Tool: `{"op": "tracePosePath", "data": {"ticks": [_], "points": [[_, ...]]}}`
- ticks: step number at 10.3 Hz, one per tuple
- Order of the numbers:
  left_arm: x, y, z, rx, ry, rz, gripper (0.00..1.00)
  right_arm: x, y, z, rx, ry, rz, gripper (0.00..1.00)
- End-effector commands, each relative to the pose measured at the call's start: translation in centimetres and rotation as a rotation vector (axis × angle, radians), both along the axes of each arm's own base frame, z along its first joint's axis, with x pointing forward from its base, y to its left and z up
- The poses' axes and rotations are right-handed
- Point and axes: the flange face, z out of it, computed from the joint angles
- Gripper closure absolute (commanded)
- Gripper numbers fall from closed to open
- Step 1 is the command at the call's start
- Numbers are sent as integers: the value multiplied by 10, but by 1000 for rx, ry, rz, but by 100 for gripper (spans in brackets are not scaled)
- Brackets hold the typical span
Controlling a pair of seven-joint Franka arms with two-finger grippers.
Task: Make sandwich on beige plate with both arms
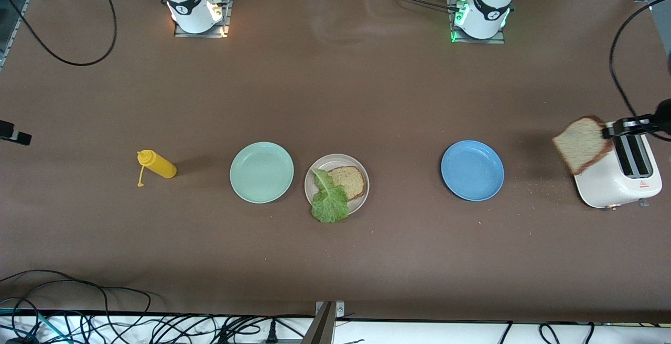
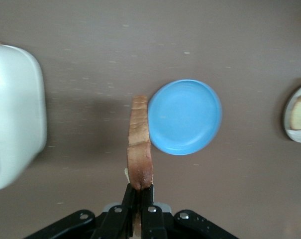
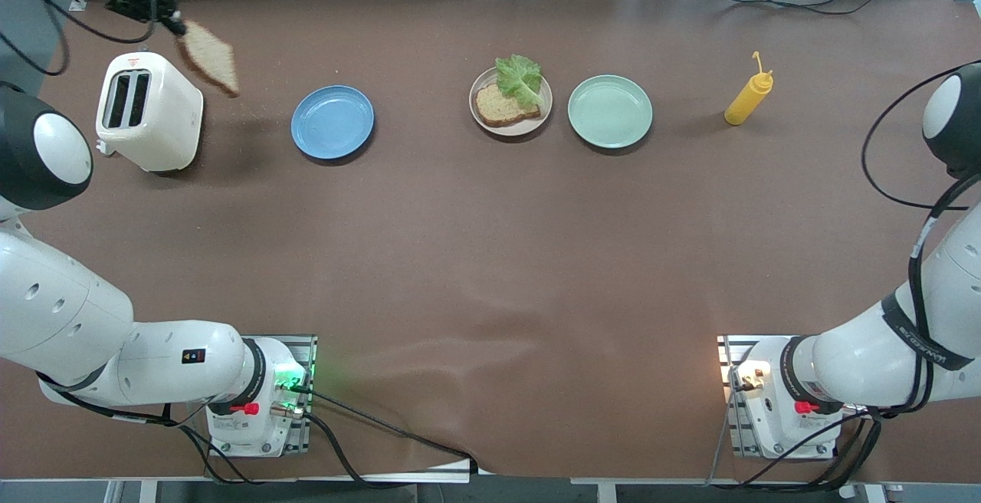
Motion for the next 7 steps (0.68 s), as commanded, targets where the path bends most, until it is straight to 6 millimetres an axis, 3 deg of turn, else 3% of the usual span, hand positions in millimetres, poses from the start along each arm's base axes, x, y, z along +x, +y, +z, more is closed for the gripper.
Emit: {"op": "tracePosePath", "data": {"ticks": [1,3,4,7], "points": [[13,-42,-17,-152,28,14,100,-28,9,-16,-62,57,-97,0],[25,-73,-42,-271,56,23,100,-57,21,-58,-60,-29,-93,0],[27,-81,-47,-300,63,31,100,-68,28,-66,-77,-33,-68,0],[41,-115,-71,-499,87,76,100,-83,44,-36,-229,-18,50,0]]}}
